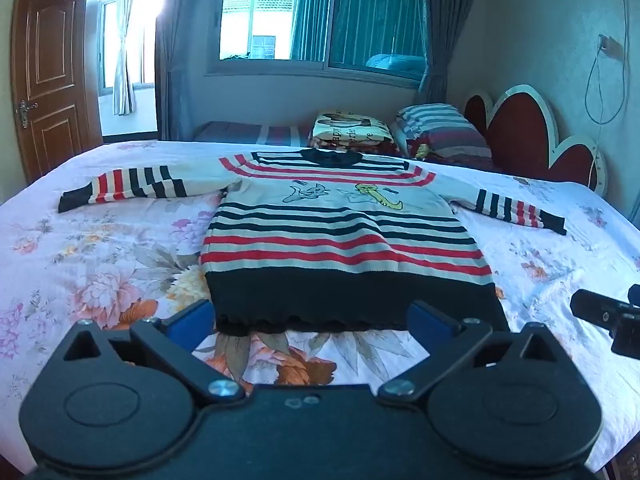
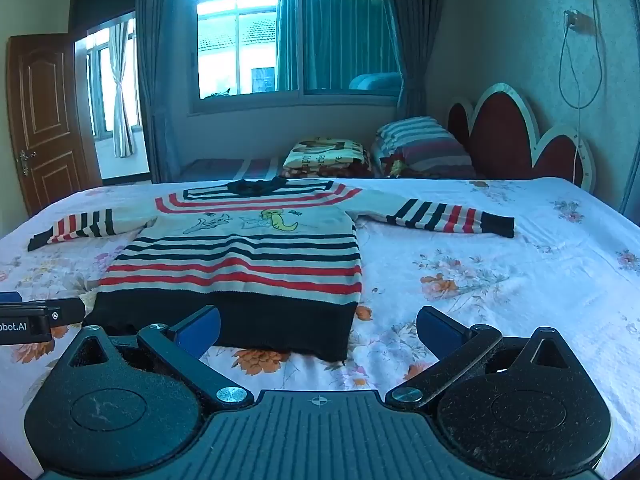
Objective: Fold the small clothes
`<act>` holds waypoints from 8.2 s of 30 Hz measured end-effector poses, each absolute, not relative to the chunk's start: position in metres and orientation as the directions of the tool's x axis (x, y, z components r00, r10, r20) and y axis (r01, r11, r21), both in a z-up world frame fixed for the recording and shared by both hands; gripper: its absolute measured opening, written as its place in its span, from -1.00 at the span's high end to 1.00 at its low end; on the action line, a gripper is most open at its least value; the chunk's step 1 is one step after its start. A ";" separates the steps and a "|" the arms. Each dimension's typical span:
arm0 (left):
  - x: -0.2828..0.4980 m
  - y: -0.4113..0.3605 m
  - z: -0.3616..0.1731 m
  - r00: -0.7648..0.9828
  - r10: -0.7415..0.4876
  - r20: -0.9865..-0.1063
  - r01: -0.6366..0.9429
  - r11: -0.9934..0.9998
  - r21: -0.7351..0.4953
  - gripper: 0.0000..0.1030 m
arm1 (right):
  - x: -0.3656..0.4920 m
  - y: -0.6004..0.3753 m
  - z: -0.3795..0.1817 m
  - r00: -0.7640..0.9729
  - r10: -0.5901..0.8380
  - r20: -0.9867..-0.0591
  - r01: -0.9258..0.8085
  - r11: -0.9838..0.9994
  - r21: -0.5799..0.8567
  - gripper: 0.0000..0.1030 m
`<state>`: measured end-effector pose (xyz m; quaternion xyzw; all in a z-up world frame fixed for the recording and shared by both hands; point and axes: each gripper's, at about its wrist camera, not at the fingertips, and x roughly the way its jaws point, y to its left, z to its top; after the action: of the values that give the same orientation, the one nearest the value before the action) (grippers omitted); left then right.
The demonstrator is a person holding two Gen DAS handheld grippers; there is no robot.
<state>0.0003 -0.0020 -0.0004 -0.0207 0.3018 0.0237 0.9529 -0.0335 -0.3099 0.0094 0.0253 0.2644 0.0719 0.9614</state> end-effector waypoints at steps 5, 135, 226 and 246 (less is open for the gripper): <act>-0.004 -0.005 0.002 0.825 0.016 -0.565 -0.049 0.998 -0.043 -0.99 | -0.031 -0.312 0.011 0.852 0.153 -0.500 -0.127 0.988 0.086 -1.00; 0.179 -0.045 -0.032 0.795 -0.020 -0.606 0.032 0.999 0.010 -0.98 | 0.139 -0.416 -0.014 0.854 -0.081 -0.514 0.161 0.980 0.113 -1.00; 0.357 0.160 -0.093 0.728 0.018 -0.686 -0.089 0.994 -0.068 -0.34 | 0.421 -0.157 -0.131 0.677 0.441 -0.590 -0.263 0.893 0.365 0.62; 0.477 0.035 -0.120 0.618 -0.350 -0.704 0.113 0.926 -0.361 0.88 | 0.358 -0.370 -0.106 0.854 0.209 -0.477 0.214 0.694 0.688 -0.23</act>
<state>0.4772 0.0354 -0.1204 -0.1423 0.4170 -0.1302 0.8882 0.3585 -0.3698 -0.1061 0.3915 0.2702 -0.0016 0.8796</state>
